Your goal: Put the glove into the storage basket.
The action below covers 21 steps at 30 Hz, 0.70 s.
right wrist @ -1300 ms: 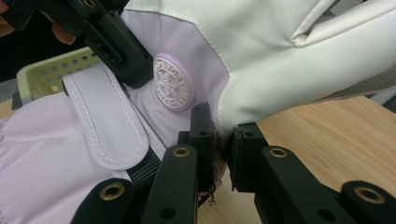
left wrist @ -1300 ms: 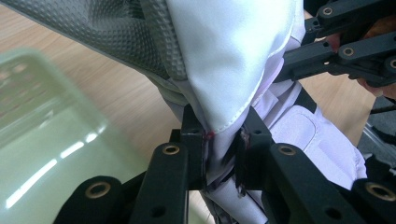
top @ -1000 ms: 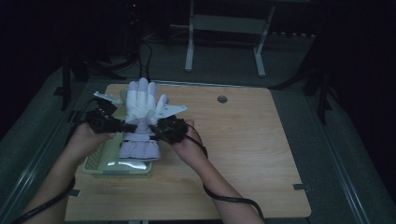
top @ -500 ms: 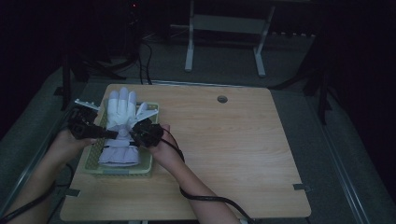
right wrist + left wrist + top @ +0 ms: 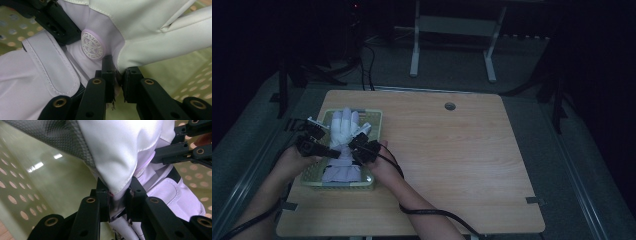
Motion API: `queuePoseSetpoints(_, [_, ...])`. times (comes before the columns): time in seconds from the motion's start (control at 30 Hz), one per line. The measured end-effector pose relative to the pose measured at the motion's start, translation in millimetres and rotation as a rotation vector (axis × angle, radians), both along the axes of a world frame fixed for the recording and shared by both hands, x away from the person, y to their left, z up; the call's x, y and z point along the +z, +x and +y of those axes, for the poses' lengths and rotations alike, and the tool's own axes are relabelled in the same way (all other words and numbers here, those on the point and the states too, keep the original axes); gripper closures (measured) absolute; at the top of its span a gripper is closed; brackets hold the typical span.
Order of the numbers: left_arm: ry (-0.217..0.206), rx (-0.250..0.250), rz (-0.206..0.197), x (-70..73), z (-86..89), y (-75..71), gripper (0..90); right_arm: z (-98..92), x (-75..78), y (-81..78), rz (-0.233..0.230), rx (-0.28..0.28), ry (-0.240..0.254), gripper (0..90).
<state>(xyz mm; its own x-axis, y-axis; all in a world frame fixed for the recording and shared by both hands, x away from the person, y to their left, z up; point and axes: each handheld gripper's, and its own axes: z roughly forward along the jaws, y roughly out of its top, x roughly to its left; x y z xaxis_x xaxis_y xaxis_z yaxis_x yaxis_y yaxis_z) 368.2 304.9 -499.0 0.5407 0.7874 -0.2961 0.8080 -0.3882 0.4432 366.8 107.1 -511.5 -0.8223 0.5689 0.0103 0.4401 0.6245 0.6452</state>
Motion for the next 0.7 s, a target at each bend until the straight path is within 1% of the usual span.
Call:
queuePoseSetpoints(0.07, [0.008,-0.003,0.009,-2.2,0.1,1.0,75.6,2.2,-0.8,-1.7,-0.023,0.004,-0.02,80.1])
queuePoseSetpoints(0.13, [0.019,-0.006,0.017,-5.1,-0.7,2.0,75.6,5.3,-2.2,-3.1,-0.038,0.006,-0.051,78.7])
queuePoseSetpoints(0.23, [0.026,-0.008,0.025,-8.5,-0.2,2.5,75.1,8.4,-5.0,-3.2,-0.048,0.023,-0.084,75.2])
queuePoseSetpoints(0.27, [0.03,-0.01,0.028,-9.6,0.2,2.6,75.1,9.6,-6.1,-3.4,-0.054,0.032,-0.101,72.7])
queuePoseSetpoints(0.3, [0.03,-0.004,0.03,-10.9,-0.2,2.6,74.6,12.0,-7.1,-4.8,-0.066,0.047,-0.13,69.0])
queuePoseSetpoints(0.33, [0.038,-0.007,0.029,-12.2,-1.2,2.7,74.1,14.9,-8.5,-6.1,-0.073,0.055,-0.157,67.4])
queuePoseSetpoints(0.37, [0.051,-0.009,0.029,-13.2,-2.0,3.0,73.6,17.0,-9.1,-6.2,-0.071,0.054,-0.18,66.7])
queuePoseSetpoints(0.43, [0.065,0.008,0.039,-15.4,-4.4,3.8,71.2,19.2,-9.6,-5.0,-0.059,0.044,-0.203,64.9])
queuePoseSetpoints(0.47, [0.079,0.02,0.045,-16.6,-5.6,4.3,69.4,19.2,-9.3,-4.3,-0.053,0.039,-0.207,62.8])
queuePoseSetpoints(0.53, [0.115,0.034,0.052,-17.1,-9.5,5.2,66.3,17.9,-8.4,-3.8,-0.061,0.042,-0.201,59.2])
queuePoseSetpoints(0.57, [0.138,0.037,0.049,-16.9,-12.1,5.4,64.9,17.4,-7.4,-3.5,-0.064,0.043,-0.203,56.6])
queuePoseSetpoints(0.6, [0.138,0.037,0.049,-16.9,-12.1,5.4,62.8,17.4,-7.4,-3.5,-0.064,0.043,-0.203,56.6])
queuePoseSetpoints(0.63, [0.164,0.051,0.025,-16.3,-14.9,4.3,62.8,16.5,-5.9,-3.2,-0.068,0.044,-0.199,54.7])
queuePoseSetpoints(0.67, [0.182,0.045,0.002,-15.3,-16.9,2.4,59.8,13.3,-3.8,-2.4,-0.069,0.047,-0.181,52.6])
queuePoseSetpoints(0.7, [0.199,0.045,-0.014,-14.5,-18.9,0.5,60.1,11.7,-2.4,-2.4,-0.069,0.047,-0.164,50.5])
